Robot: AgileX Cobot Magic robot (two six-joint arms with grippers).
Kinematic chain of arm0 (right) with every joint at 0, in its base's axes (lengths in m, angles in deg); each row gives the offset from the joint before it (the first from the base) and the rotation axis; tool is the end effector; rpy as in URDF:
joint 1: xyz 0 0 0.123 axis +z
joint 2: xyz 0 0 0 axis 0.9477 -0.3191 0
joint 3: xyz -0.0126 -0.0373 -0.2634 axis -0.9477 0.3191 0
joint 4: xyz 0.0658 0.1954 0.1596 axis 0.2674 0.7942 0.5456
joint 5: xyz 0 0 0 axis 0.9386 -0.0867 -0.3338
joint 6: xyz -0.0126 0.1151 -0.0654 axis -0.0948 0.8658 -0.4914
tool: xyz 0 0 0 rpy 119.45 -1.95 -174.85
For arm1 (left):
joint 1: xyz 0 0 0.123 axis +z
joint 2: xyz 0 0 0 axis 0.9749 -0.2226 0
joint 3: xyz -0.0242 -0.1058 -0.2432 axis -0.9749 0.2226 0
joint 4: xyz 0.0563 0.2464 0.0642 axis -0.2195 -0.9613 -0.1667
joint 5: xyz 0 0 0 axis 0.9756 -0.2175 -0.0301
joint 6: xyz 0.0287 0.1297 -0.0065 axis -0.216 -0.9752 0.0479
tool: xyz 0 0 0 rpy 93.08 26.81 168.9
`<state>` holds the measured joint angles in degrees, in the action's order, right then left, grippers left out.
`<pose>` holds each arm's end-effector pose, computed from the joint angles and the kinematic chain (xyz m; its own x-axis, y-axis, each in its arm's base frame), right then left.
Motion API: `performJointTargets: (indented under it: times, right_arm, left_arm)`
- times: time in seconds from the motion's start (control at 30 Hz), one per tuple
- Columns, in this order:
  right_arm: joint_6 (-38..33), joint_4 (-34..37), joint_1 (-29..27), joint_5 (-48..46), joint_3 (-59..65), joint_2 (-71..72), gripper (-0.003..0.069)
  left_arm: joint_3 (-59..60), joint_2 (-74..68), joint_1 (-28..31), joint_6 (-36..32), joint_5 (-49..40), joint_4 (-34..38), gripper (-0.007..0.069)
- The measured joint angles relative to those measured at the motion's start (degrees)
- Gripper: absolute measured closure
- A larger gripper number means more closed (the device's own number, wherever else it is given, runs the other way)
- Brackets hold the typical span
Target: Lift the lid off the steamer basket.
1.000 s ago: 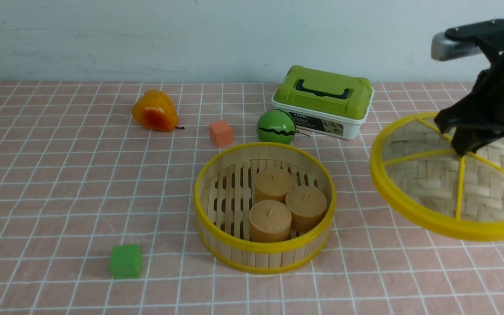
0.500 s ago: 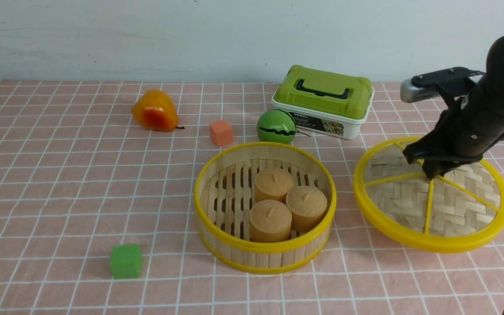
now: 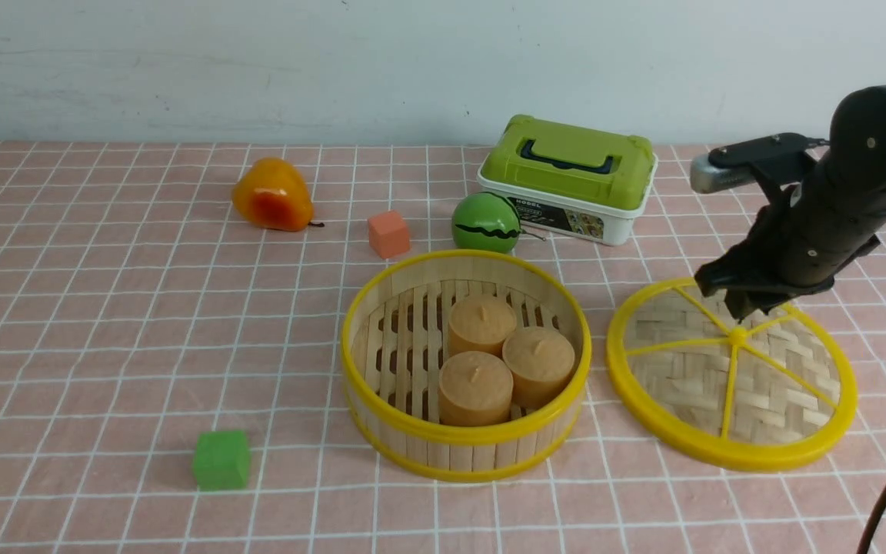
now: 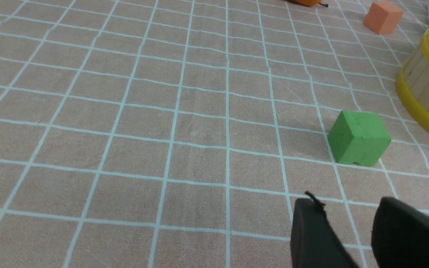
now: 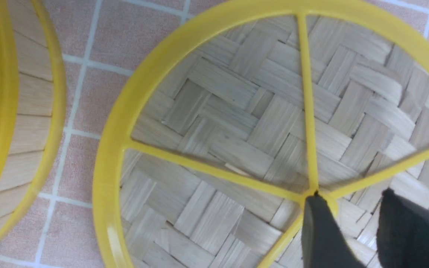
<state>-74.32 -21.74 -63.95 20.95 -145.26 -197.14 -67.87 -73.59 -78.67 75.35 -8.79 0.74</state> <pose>0.4210 0.0579 0.1793 -0.8862 -0.1757 -0.4287 -0.1918 0.9814 -0.0059 0.1209 -0.0024 0.1575 -0.2936 -0.2168 -0.9310 -0.0464 0.9760 -0.2127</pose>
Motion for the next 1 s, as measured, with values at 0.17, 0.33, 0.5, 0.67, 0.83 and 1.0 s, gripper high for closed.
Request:
performJointTargets:
  times: [0.17,0.33,0.5,0.67,0.83,1.0]
  right_arm:
    - [1.37,0.00,0.00,-2.49,0.00,3.33,0.0389]
    - [1.57,0.34,0.00,-3.76,0.00,12.37,0.0394]
    - [0.44,3.60,0.00,-4.37,1.01,26.11,0.0448]
    - [-2.12,7.25,0.00,-3.05,7.79,39.11,0.0493]
    - [-3.32,8.89,0.00,1.20,18.50,51.85,0.0571]
    - [-5.20,10.48,0.00,3.33,25.43,59.99,0.0664]
  left_arm:
    - [0.00,0.00,0.00,0.00,0.00,0.00,0.0385]
    - [0.00,0.00,0.00,0.00,0.00,0.00,0.0385]
    - [0.00,0.00,0.00,0.00,0.00,0.00,0.0385]
    - [0.00,0.00,0.00,0.00,0.00,0.00,0.0385]
    - [0.00,0.00,0.00,0.00,0.00,0.00,0.0385]
    - [0.00,0.00,0.00,0.00,0.00,0.00,0.0385]
